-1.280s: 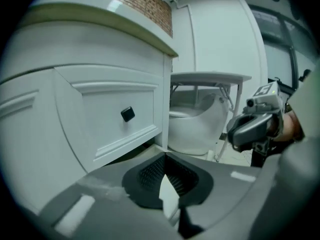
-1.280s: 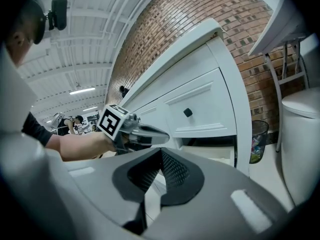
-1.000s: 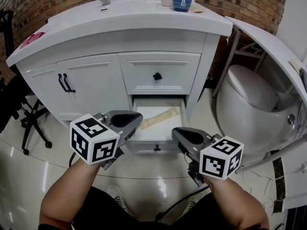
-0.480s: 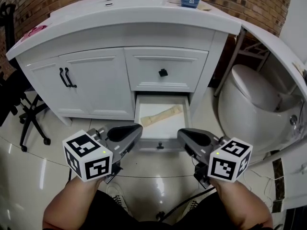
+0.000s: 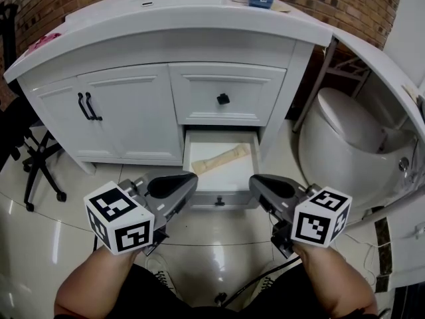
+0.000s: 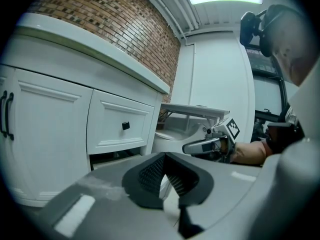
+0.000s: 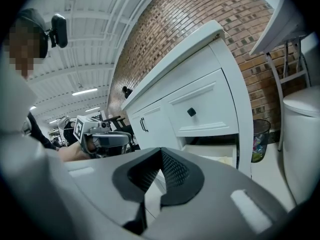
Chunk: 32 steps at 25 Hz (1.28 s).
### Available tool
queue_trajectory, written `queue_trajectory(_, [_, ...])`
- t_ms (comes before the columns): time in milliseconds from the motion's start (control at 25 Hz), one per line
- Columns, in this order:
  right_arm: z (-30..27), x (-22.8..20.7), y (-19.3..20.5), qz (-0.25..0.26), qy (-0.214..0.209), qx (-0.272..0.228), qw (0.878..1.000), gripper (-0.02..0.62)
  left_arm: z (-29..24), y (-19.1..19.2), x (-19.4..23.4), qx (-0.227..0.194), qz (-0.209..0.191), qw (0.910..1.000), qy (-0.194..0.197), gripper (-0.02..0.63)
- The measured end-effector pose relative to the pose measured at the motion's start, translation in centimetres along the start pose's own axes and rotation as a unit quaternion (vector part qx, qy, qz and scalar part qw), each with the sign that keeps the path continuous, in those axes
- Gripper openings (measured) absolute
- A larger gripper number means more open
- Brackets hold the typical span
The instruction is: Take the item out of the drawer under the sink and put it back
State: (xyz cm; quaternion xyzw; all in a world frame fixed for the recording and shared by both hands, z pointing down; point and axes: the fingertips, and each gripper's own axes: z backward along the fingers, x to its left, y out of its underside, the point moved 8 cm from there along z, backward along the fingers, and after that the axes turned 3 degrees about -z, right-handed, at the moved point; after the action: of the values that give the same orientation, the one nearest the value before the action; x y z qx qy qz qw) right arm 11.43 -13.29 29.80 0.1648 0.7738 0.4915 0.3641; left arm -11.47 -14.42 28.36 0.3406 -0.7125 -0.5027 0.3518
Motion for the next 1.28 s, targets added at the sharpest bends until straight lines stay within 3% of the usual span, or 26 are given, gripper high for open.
queue_trajectory(560, [1.7,2.5,0.4,0.009,0.003,0.005,1.000,0.003,2.1,-0.7,-3.1,-0.001,-0.011,0.9999,0.008,0.006])
queue_trajectory(760, [4.3,6.1,0.4,0.024,-0.009,-0.010,1.000,0.003,4.5,-0.9,-6.3,-0.014,-0.023,0.9996,0.012,0.006])
queue_trajectory(960, [6.3,8.8,1.4,0.042,-0.001,-0.013,0.999,0.003,7.1,-0.4,-7.9,-0.025,-0.021,0.9994,-0.009,0.006])
queue_trajectory(1280, [7.9,12.8,4.0,0.073,0.017,0.004,0.997,0.003,9.1,1.2,-11.2,-0.014,-0.036,0.9992,-0.007,0.006])
